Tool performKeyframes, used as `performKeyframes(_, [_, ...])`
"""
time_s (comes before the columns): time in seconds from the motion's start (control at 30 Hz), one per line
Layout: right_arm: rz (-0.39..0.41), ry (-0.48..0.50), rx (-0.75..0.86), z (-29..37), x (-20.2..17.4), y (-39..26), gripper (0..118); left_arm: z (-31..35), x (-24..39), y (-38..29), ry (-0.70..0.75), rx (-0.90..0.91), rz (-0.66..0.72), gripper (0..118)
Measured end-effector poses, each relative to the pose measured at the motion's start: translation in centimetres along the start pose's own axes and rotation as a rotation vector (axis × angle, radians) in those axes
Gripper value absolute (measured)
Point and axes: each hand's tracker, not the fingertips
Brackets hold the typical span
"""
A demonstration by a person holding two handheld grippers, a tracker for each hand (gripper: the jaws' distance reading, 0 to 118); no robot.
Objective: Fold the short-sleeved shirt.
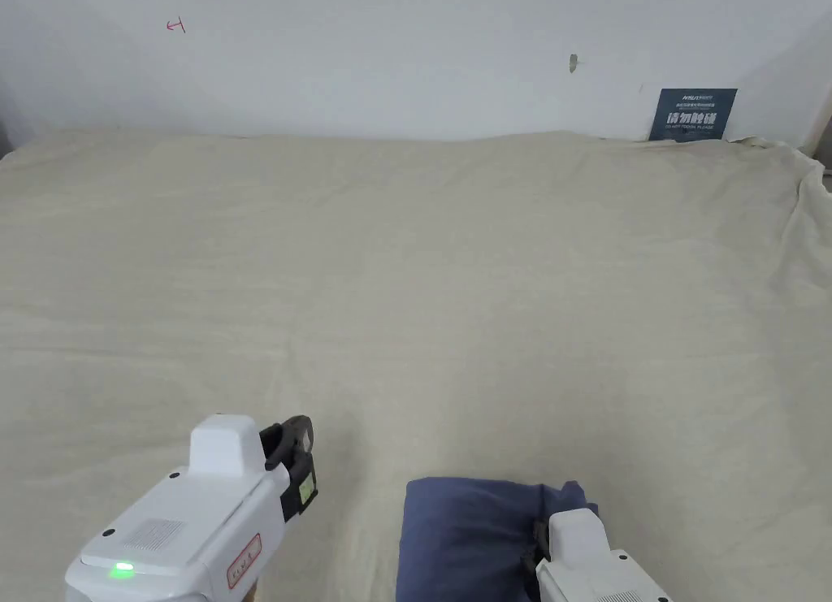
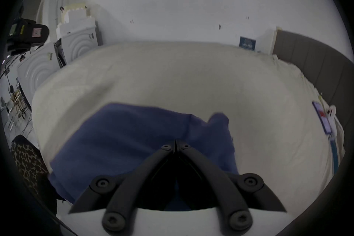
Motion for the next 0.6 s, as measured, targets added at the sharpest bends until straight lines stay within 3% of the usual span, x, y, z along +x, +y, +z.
performKeyframes(0.1, [0.005, 0.006, 0.037, -0.1, 0.3, -0.9, 0, -1.2, 0.3, -1.1, -0.032, -0.105, 0.053, 6])
performKeyframes(0.2, [0.030, 0.001, 0.023, -0.2, 0.2, -0.8, 0, -3.0, 0.4, -2.5, -0.078, -0.241, 0.145, 29])
performKeyframes(0.23, [0.041, 0.000, 0.022, -0.3, 0.2, -0.8, 0, -3.5, 0.4, -2.9, -0.091, -0.278, 0.169, 39])
performKeyframes(0.27, [0.045, -0.001, 0.021, -0.3, 0.3, -0.8, 0, -4.1, 0.6, -3.4, -0.101, -0.312, 0.194, 60])
performKeyframes(0.37, [0.017, 0.002, 0.019, -0.3, 0.5, -0.9, 0, -5.9, 0.8, -4.4, -0.155, -0.420, 0.274, 101])
performKeyframes(0.6, [-0.012, 0.008, 0.022, -0.1, 0.5, -1.1, 0, -10.2, 0.7, -5.2, -0.268, -0.594, 0.382, 101])
